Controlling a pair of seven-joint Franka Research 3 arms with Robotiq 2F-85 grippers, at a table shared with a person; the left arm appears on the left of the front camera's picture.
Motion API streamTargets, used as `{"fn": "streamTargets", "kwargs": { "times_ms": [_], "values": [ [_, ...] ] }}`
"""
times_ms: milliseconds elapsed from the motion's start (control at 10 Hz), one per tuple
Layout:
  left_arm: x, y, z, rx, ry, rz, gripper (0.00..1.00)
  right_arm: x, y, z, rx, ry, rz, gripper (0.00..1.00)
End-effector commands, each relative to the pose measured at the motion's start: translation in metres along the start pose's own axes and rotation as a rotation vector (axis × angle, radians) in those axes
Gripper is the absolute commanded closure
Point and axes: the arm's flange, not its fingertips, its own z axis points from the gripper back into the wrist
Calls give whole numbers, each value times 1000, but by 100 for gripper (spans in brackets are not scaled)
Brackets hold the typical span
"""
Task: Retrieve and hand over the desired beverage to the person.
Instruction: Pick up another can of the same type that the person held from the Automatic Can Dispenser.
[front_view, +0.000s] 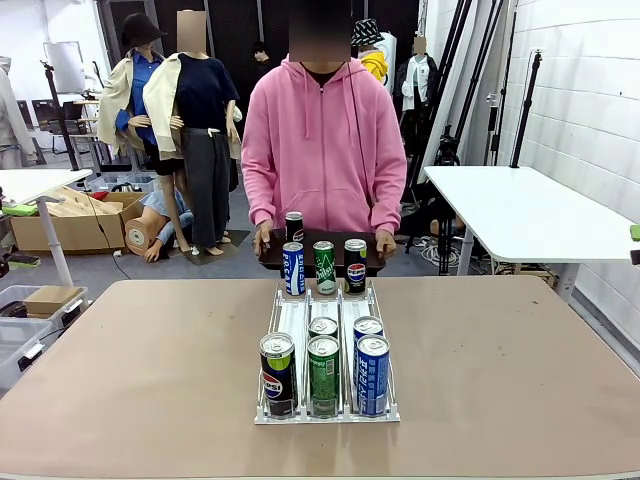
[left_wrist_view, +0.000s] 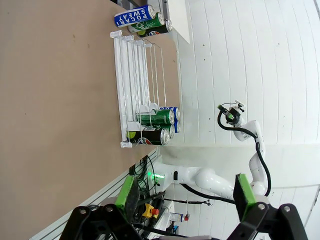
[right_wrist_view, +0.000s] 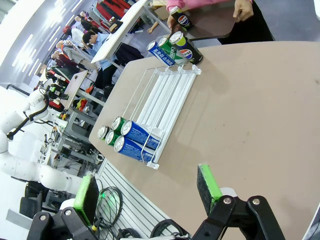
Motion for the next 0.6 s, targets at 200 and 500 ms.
{"fn": "streamTargets", "kwargs": {
  "times_ms": [200,500],
  "values": [
    [0,-1,1,0,-2,-2,0,1,0,0,14,-8,7,0],
    [0,-1,1,0,-2,-2,0,0,0,0,0,0,0,0]
  ]
}}
